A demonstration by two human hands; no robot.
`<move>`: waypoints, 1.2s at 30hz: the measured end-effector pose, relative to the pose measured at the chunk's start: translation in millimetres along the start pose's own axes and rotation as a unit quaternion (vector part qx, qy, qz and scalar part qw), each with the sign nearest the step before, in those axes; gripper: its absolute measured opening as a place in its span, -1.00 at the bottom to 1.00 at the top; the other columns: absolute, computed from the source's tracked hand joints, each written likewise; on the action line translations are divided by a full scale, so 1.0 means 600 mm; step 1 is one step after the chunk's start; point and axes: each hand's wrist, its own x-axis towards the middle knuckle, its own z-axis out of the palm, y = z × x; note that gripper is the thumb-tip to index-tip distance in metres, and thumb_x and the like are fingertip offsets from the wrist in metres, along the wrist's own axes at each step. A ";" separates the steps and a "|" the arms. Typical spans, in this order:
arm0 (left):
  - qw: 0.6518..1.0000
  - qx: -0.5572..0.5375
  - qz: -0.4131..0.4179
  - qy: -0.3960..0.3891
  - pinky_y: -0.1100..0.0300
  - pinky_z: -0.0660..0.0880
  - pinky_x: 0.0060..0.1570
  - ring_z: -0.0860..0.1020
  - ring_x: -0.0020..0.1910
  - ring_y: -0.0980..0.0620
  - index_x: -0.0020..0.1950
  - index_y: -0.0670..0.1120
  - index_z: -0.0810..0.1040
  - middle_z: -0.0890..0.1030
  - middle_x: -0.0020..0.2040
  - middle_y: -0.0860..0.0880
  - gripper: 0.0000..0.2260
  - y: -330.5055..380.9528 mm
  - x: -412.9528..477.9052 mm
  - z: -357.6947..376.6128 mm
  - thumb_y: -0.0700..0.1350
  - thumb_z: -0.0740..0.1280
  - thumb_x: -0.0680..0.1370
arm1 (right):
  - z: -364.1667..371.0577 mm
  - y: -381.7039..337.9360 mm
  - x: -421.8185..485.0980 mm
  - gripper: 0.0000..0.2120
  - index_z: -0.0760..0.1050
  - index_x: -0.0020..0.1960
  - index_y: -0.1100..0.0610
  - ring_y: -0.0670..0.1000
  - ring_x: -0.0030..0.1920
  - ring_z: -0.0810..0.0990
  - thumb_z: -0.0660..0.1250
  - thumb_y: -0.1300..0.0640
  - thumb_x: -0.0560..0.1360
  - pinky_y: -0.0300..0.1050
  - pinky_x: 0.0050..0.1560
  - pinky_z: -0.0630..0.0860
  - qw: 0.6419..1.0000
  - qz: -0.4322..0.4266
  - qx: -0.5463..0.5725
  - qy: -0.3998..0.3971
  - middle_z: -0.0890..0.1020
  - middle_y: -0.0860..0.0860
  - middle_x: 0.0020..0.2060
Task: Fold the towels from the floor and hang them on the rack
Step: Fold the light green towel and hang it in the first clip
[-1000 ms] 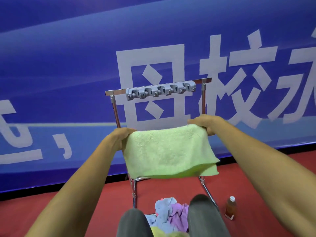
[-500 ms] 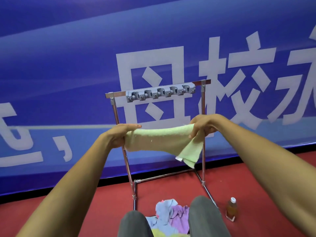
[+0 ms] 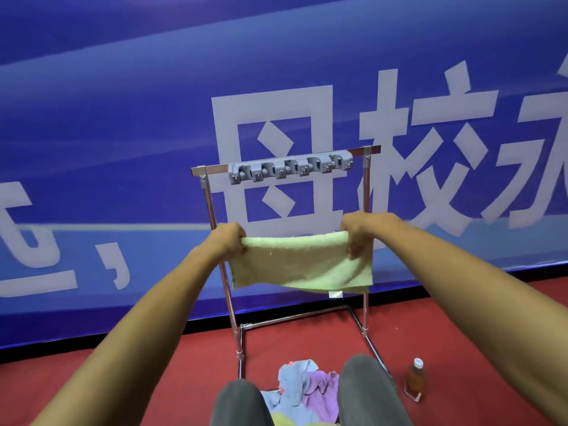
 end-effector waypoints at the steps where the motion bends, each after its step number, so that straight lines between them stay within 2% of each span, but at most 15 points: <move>1: 1.000 0.009 -0.003 0.007 0.08 0.50 -0.21 0.58 -0.12 -0.11 -0.03 -0.12 0.68 0.68 -0.08 -0.12 -0.89 -0.001 0.000 0.000 -0.13 0.42 0.50 | 0.002 -0.003 0.001 -0.65 0.55 -0.15 0.04 0.08 -0.06 0.64 0.65 -0.04 0.24 0.01 0.02 0.65 1.000 -0.002 -0.020 0.010 0.61 0.01 -0.11; 5: 0.999 0.015 -0.047 -0.005 0.09 0.45 -0.21 0.58 -0.09 -0.10 -0.08 -0.04 0.67 0.62 -0.13 -0.03 -0.80 -0.012 -0.003 -0.002 0.09 0.43 0.52 | 0.002 -0.003 0.000 -0.69 0.59 -0.10 0.15 0.05 -0.14 0.59 0.63 0.04 0.33 -0.12 -0.18 0.57 1.000 -0.006 -0.013 0.009 0.59 0.05 -0.13; 9: 0.993 -0.057 -0.099 -0.041 0.09 0.42 -0.22 0.53 -0.23 -0.07 -0.24 -0.09 0.54 0.57 -0.25 -0.04 -0.53 -0.040 -0.005 0.004 0.32 0.34 0.51 | 0.010 0.024 0.000 -0.79 0.59 -0.10 0.24 0.00 -0.33 0.51 0.50 0.10 0.45 -0.17 -0.36 0.48 0.983 0.018 0.182 0.028 0.55 0.06 -0.26; 11: 0.972 -0.203 -0.118 -0.021 0.11 0.38 -0.25 0.49 -0.29 -0.06 -0.26 -0.15 0.52 0.52 -0.29 -0.08 -0.54 -0.054 -0.009 0.010 0.24 0.39 0.53 | 0.024 0.035 0.003 -0.79 0.56 -0.07 0.24 0.02 -0.22 0.59 0.49 0.10 0.48 -0.11 -0.25 0.56 0.925 0.037 0.375 0.046 0.60 0.07 -0.20; 12: 0.950 -0.282 -0.131 0.004 0.11 0.38 -0.25 0.49 -0.27 -0.06 -0.23 -0.19 0.57 0.52 -0.28 -0.09 -0.59 -0.059 -0.011 0.013 0.16 0.43 0.53 | 0.032 0.038 0.003 -0.77 0.57 0.00 0.25 0.05 -0.13 0.64 0.49 0.11 0.48 -0.05 -0.17 0.61 0.872 0.050 0.484 0.057 0.65 0.09 -0.13; 14: 0.886 -0.431 -0.160 0.061 0.10 0.41 -0.23 0.53 -0.23 -0.08 -0.12 -0.25 0.65 0.58 -0.23 -0.10 -0.71 -0.058 -0.017 0.020 0.00 0.47 0.52 | 0.045 0.035 0.006 -0.73 0.57 0.15 0.26 0.14 -0.02 0.70 0.46 0.14 0.52 0.08 -0.04 0.66 0.749 0.072 0.655 0.064 0.71 0.13 -0.01; 16: 0.805 -0.549 -0.204 0.096 0.11 0.49 -0.25 0.58 -0.23 -0.08 -0.06 -0.24 0.64 0.63 -0.16 -0.13 -0.81 -0.038 -0.021 0.023 -0.09 0.45 0.54 | 0.057 0.018 0.014 -0.73 0.55 0.22 0.27 0.18 -0.05 0.72 0.38 0.16 0.58 0.20 0.02 0.66 0.694 0.089 0.710 0.081 0.71 0.17 -0.01; 18: 0.743 -0.609 -0.248 0.124 0.11 0.55 -0.25 0.62 -0.19 -0.08 0.04 -0.23 0.59 0.65 -0.08 -0.14 -0.81 -0.016 -0.015 0.026 -0.10 0.38 0.59 | 0.060 -0.005 0.024 -0.73 0.51 0.25 0.21 0.14 -0.05 0.69 0.25 0.08 0.63 0.11 -0.01 0.66 0.738 0.097 0.654 0.133 0.68 0.12 0.02; 20: 0.733 -0.599 -0.277 0.165 0.05 0.56 -0.14 0.61 -0.08 -0.11 0.16 -0.22 0.54 0.64 0.02 -0.15 -0.77 0.003 -0.001 0.029 -0.09 0.27 0.64 | 0.058 -0.027 0.034 -0.62 0.43 0.36 0.17 0.16 0.15 0.59 0.13 -0.02 0.65 0.04 0.12 0.56 0.803 0.080 0.559 0.191 0.58 0.10 0.22; 22: 0.794 -0.504 -0.273 0.202 -0.01 0.51 -0.03 0.56 0.01 -0.15 0.20 -0.21 0.51 0.61 0.10 -0.16 -0.72 0.013 0.008 0.028 -0.04 0.16 0.68 | 0.054 -0.042 0.048 -0.53 0.36 0.45 0.18 0.21 0.38 0.44 0.09 -0.08 0.66 0.09 0.32 0.41 0.829 0.059 0.508 0.224 0.47 0.12 0.39; 24: 0.844 -0.427 -0.236 0.221 -0.07 0.49 -0.02 0.57 0.03 -0.19 0.12 -0.19 0.51 0.60 0.06 -0.14 -0.67 0.012 0.014 0.025 0.05 0.12 0.67 | 0.045 -0.048 0.061 -0.52 0.40 0.37 0.20 0.22 0.33 0.46 0.13 -0.14 0.65 0.06 0.20 0.43 0.840 0.033 0.485 0.242 0.51 0.14 0.32; 27: 0.885 -0.375 -0.146 0.235 -0.01 0.49 -0.14 0.58 -0.09 -0.07 -0.02 -0.08 0.47 0.58 -0.11 -0.02 -0.63 0.000 0.022 0.012 0.23 0.28 0.55 | 0.023 -0.050 0.068 -0.35 0.41 0.29 0.15 0.10 0.18 0.51 0.38 -0.32 0.45 -0.04 0.01 0.42 0.845 0.009 0.479 0.238 0.52 0.02 0.17; 31: 0.930 -0.288 -0.045 0.223 0.03 0.52 -0.18 0.55 -0.13 0.04 0.08 0.07 0.36 0.57 -0.10 0.09 -0.52 -0.028 0.036 -0.012 0.25 0.50 0.38 | -0.013 -0.059 0.064 -0.11 0.29 0.34 0.13 0.13 0.14 0.52 0.51 -0.38 0.27 0.04 0.02 0.50 0.924 -0.019 0.301 0.236 0.48 0.02 0.11; 34: 0.972 -0.121 0.023 0.199 0.01 0.56 -0.15 0.58 -0.08 -0.07 0.28 0.22 0.33 0.54 0.00 0.08 -0.58 -0.058 0.060 -0.028 -0.07 0.40 0.51 | -0.045 -0.089 0.079 -0.20 0.26 0.28 0.15 0.15 -0.02 0.53 0.46 -0.36 0.34 0.02 -0.11 0.47 0.951 -0.055 0.174 0.249 0.48 0.01 -0.01; 36: 0.976 -0.008 0.056 0.212 0.02 0.57 -0.21 0.56 -0.11 -0.06 0.32 0.27 0.37 0.42 0.08 0.08 -0.52 -0.073 0.079 -0.034 -0.17 0.35 0.51 | -0.062 -0.117 0.100 -0.51 0.26 0.18 0.14 0.17 -0.11 0.50 0.41 -0.11 0.49 -0.01 -0.20 0.38 0.953 -0.095 0.085 0.275 0.59 0.06 -0.01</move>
